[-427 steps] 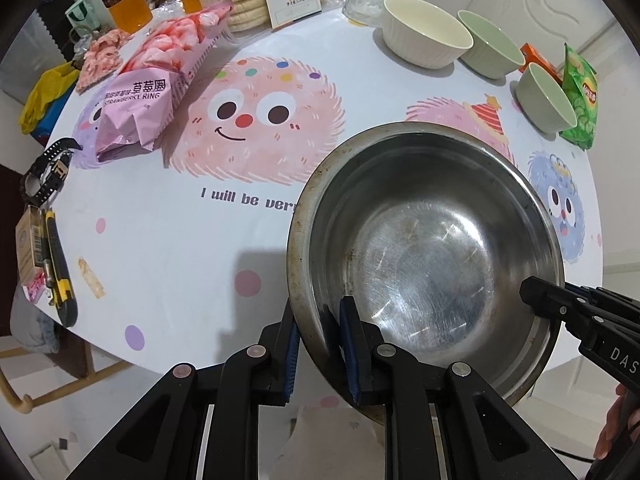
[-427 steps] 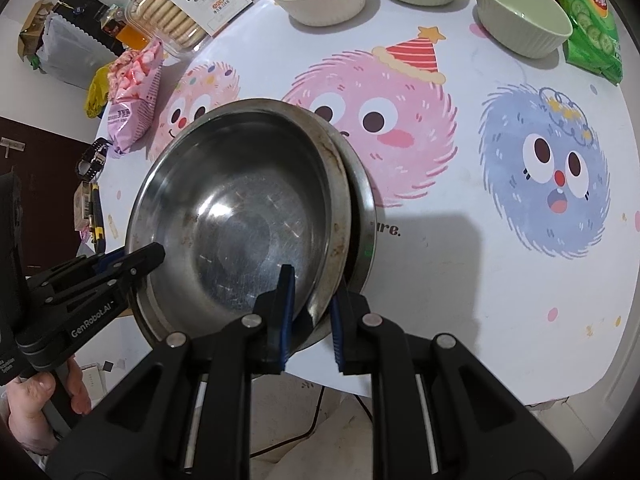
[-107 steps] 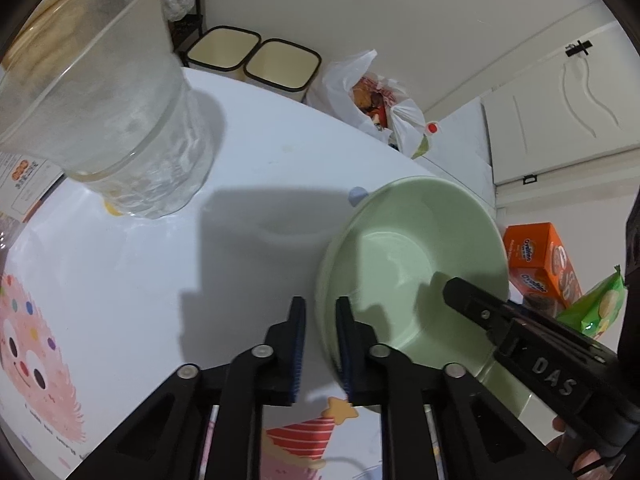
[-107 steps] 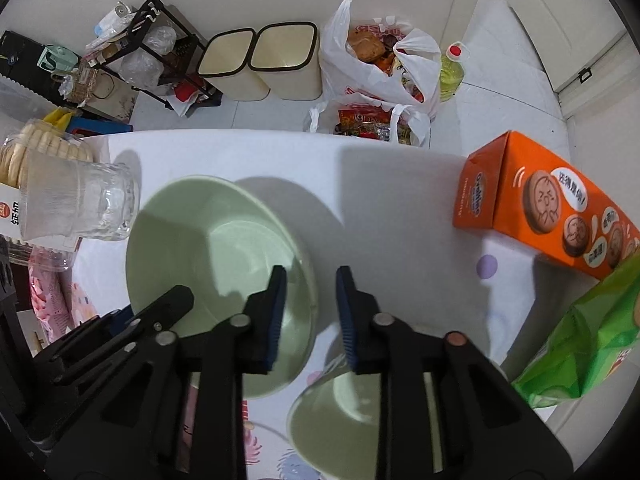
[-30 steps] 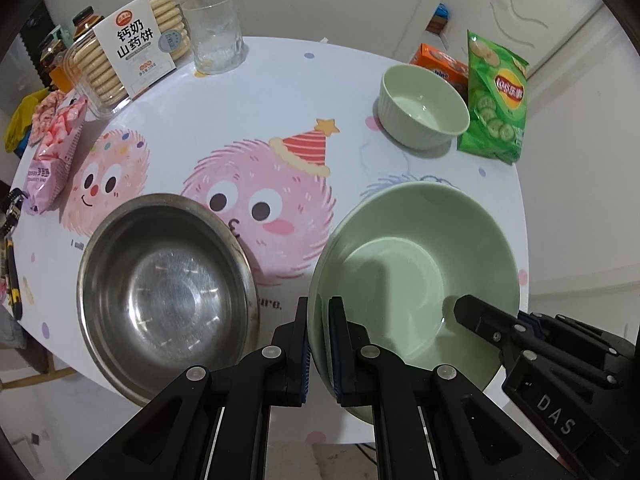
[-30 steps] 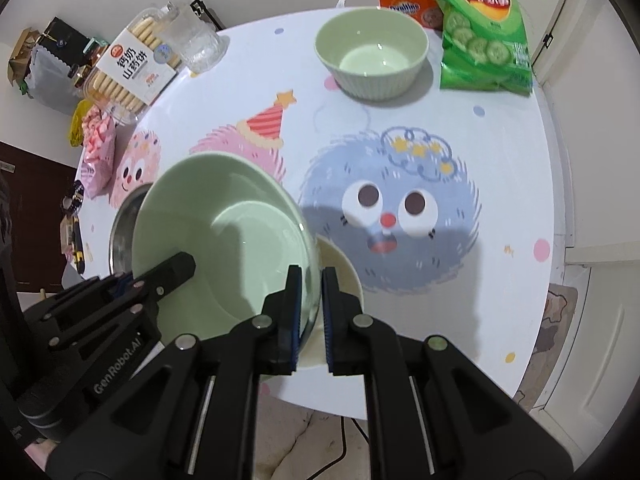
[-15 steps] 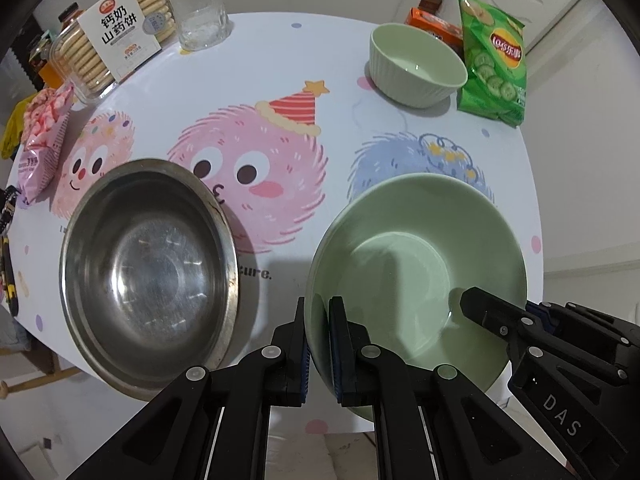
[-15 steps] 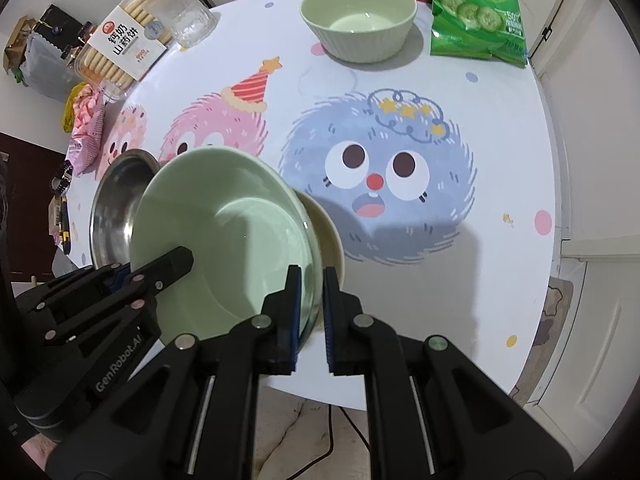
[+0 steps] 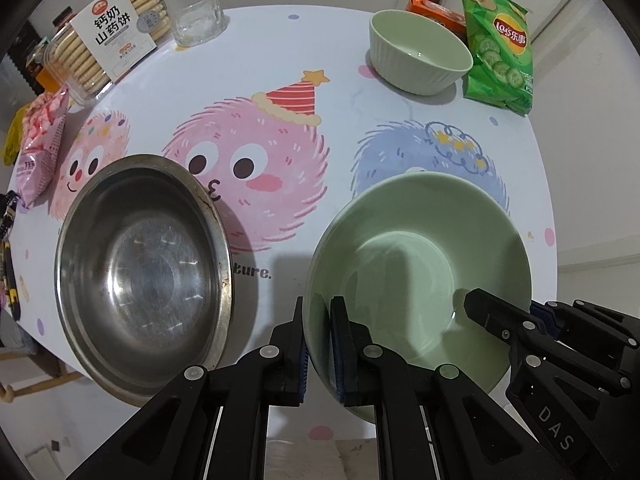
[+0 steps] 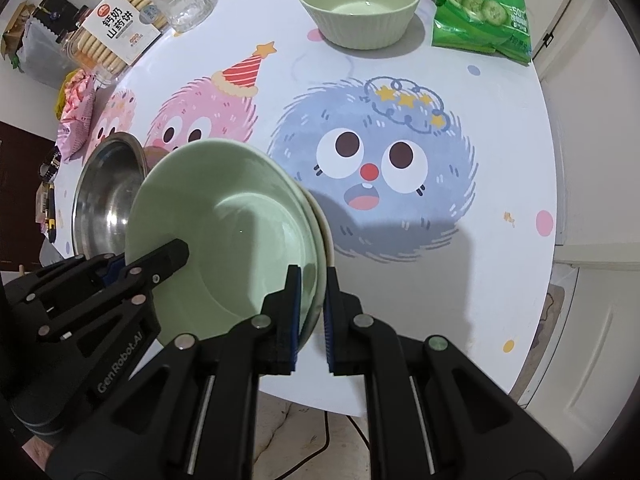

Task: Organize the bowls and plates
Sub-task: 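Lower the pale green bowl into the cream bowl, then open both grippers and lift them off the pale green bowl rim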

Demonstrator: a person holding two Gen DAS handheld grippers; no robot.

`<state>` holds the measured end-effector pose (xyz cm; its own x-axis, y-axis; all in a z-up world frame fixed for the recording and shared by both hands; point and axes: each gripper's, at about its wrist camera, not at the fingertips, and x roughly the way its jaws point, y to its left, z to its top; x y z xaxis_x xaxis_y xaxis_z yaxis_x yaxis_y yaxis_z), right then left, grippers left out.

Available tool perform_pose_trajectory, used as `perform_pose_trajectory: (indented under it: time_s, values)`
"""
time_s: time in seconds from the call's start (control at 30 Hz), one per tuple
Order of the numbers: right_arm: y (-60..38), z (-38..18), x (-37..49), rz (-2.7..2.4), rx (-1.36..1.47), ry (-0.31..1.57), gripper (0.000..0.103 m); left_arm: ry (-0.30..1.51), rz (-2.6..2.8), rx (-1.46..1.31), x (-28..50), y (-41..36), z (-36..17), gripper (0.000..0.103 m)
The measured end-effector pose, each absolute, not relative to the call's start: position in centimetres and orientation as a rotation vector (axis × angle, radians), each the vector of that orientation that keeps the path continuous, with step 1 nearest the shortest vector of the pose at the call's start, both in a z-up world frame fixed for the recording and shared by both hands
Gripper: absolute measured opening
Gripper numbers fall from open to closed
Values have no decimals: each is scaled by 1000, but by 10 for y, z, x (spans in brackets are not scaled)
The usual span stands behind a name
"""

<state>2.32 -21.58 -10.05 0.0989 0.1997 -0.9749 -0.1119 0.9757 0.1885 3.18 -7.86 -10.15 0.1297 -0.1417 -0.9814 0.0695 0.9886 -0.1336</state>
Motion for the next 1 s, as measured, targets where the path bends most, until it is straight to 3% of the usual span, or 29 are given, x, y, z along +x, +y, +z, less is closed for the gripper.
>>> perform_pose_trajectory:
  time_s: [0.77,1.0]
  values:
    - [-207,-101,24,243,-6,1463,16,1468,-158,-24,32,-84,-114,15]
    - [-211,-95,24,251,22,1445,18,1461,-148,-40,35,-79,-110,28]
